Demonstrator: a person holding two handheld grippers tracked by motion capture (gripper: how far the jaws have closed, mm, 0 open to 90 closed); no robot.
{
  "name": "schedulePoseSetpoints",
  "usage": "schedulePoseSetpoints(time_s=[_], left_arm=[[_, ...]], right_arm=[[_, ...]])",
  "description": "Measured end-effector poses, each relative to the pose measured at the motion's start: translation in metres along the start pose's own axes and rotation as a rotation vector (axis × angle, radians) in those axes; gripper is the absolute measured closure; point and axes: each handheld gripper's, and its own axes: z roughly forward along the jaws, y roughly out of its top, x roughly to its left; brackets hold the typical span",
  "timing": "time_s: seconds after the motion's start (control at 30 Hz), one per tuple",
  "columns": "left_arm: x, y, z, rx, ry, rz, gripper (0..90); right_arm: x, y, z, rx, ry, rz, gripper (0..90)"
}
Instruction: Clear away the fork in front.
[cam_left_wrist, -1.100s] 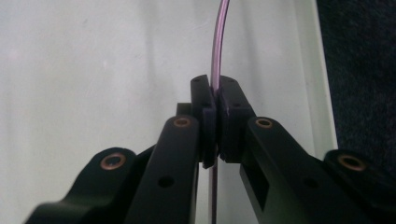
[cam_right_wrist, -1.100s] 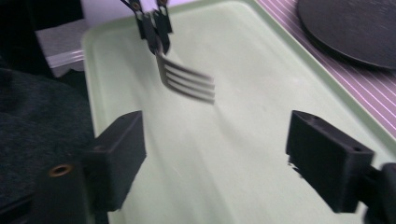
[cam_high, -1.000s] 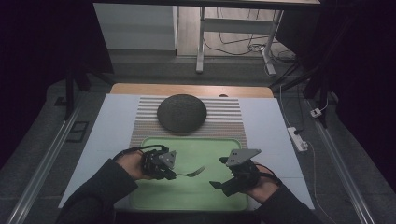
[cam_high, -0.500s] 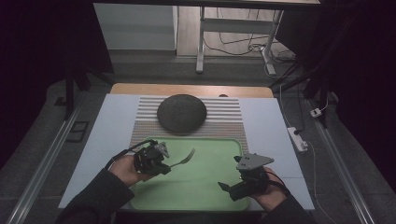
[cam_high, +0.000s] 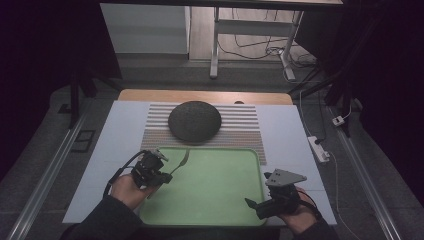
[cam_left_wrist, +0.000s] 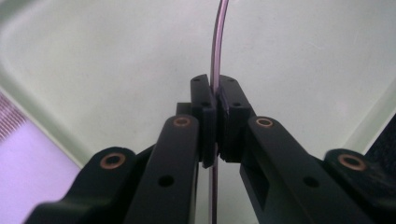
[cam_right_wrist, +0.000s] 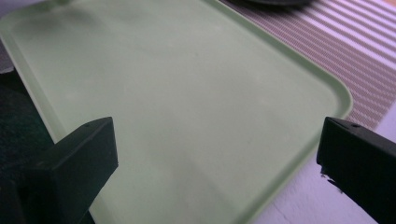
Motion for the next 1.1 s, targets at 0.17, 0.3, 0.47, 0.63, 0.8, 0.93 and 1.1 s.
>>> schedulePoseSetpoints(time_s=[0.17, 0.3, 0.47, 0.63, 0.8, 0.93, 1.1], left_arm=[[0.002, -0.004, 0.007, 0.014, 0.025, -0.093, 86.0], [0.008, -0.008, 0.010, 0.025, 0.041, -0.149, 86.0], [0.020, -0.013, 0.015, 0.032, 0.052, -0.212, 85.9], [0.029, -0.016, 0.021, 0.052, 0.067, -0.266, 85.9], [0.033, -0.017, 0.026, 0.067, 0.072, -0.295, 85.7], [0.033, -0.017, 0.027, 0.072, 0.079, -0.294, 85.1], [0.034, -0.018, 0.027, 0.068, 0.069, -0.294, 82.0]], right_arm=[[-0.003, -0.006, -0.005, 0.003, -0.009, 0.014, 0.0], [-0.003, -0.010, -0.008, 0.008, -0.016, 0.020, 0.0], [-0.003, -0.014, -0.011, 0.012, -0.025, 0.023, 0.0], [-0.004, -0.017, -0.015, 0.002, -0.028, 0.030, 0.0], [-0.005, -0.019, -0.020, -0.012, -0.031, 0.046, 0.0], [-0.005, -0.020, -0.021, -0.013, -0.026, 0.047, 0.0], [-0.005, -0.019, -0.019, -0.003, -0.021, 0.036, 0.0]])
